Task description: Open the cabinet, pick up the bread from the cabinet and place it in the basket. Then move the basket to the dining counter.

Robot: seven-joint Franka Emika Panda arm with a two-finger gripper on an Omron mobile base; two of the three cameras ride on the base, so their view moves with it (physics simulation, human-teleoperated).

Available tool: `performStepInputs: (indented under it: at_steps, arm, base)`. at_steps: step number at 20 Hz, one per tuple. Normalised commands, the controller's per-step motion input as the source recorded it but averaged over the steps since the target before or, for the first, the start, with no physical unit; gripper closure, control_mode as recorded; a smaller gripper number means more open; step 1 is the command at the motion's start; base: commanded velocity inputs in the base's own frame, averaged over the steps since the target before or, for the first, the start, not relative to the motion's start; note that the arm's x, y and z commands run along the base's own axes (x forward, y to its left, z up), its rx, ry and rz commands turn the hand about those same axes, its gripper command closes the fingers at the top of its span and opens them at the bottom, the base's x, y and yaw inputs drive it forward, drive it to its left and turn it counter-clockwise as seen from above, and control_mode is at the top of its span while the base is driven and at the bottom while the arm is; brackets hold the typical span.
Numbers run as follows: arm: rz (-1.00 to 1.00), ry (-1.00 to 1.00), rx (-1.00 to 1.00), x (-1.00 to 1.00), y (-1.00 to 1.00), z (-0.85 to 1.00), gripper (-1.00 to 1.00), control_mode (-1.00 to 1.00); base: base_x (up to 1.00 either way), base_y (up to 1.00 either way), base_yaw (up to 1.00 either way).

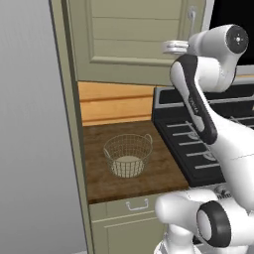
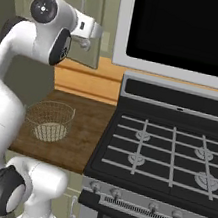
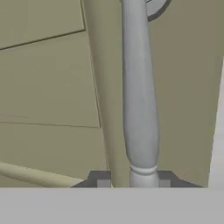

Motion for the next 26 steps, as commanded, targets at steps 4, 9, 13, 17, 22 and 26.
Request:
performStepInputs:
  at_steps: [4,9,13,17,22,26]
  arm:
    - [0.09,0.0,0.01,-1.0,0.98,-0.12,1.0,-1.0]
    - [0.06,0.0,0.01,-1.0,0.72,-0.04,-1.0,-1.0]
    - [0.01,-0.01,0.18,-1.0,-0.44,0.08,-1.0,-1.0]
    - [0.02,0.0,0.3,-0.8,-0.9,0.08,-1.0,-1.0]
    - [0.05,0.09,0.43,-0.02,-1.0,0.03,-1.0,-1.0]
    - [0.16,0.22,0.39,0.92,-0.66,-0.12,-1.0,-1.0]
  base:
    - [0.0,0.0,0.0]
    - [0.0,0.0,0.0]
    - [0.0,0.0,0.0]
    - [0.0,0.0,0.0]
    - [0.0,0.0,0.0]
    - [0.0,0.0,0.0]
